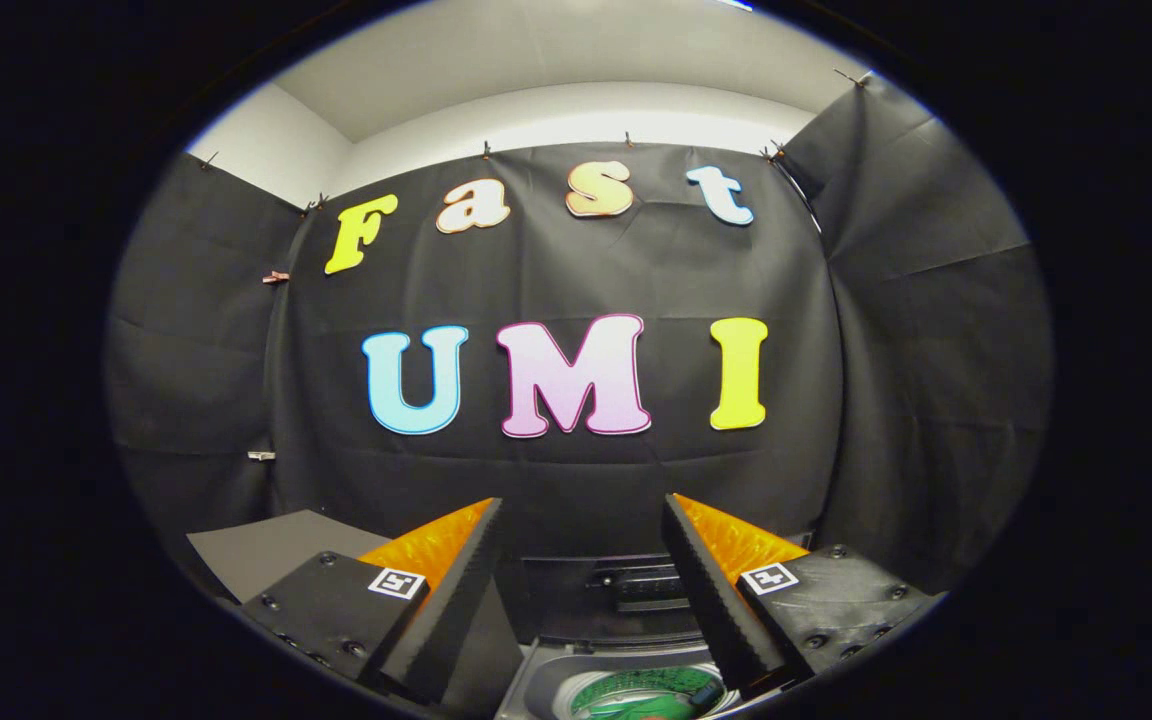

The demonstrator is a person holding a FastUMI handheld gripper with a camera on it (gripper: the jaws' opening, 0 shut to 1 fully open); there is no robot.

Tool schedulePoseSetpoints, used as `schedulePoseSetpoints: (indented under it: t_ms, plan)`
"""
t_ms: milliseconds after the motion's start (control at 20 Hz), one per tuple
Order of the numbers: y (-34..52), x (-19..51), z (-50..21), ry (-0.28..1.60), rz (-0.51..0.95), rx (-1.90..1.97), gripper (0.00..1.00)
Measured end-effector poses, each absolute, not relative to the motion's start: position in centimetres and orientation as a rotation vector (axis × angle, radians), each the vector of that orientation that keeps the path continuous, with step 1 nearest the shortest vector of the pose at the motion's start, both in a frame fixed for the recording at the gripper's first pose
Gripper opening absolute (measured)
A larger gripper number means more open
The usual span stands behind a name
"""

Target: Put the clothes into the washing machine and then close the washing machine lid.

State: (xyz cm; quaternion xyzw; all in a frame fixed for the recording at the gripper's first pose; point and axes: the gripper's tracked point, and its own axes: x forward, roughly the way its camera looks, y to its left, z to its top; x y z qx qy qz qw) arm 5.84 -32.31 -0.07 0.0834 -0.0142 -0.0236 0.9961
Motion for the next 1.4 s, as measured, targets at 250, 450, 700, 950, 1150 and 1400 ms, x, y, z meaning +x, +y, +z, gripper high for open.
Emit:
schedulePoseSetpoints:
  t_ms: [250, 450, 700, 950, 1150, 1400]
  plan:
    - [-29.4, 5.1, 0.4, -0.038, -0.04, 0.158, 0.99]
    - [-27.6, 4.7, 0.4, -0.038, -0.029, 0.15, 0.99]
    - [-26.2, 4.6, 0.9, -0.052, -0.016, 0.132, 0.99]
    - [-24.7, 5.3, 0.5, -0.034, 0.01, 0.111, 0.99]
    - [-24.1, 5.6, 0.3, -0.022, 0.024, 0.122, 0.99]
    - [-23.4, 5.8, 0.0, -0.016, 0.039, 0.117, 0.99]
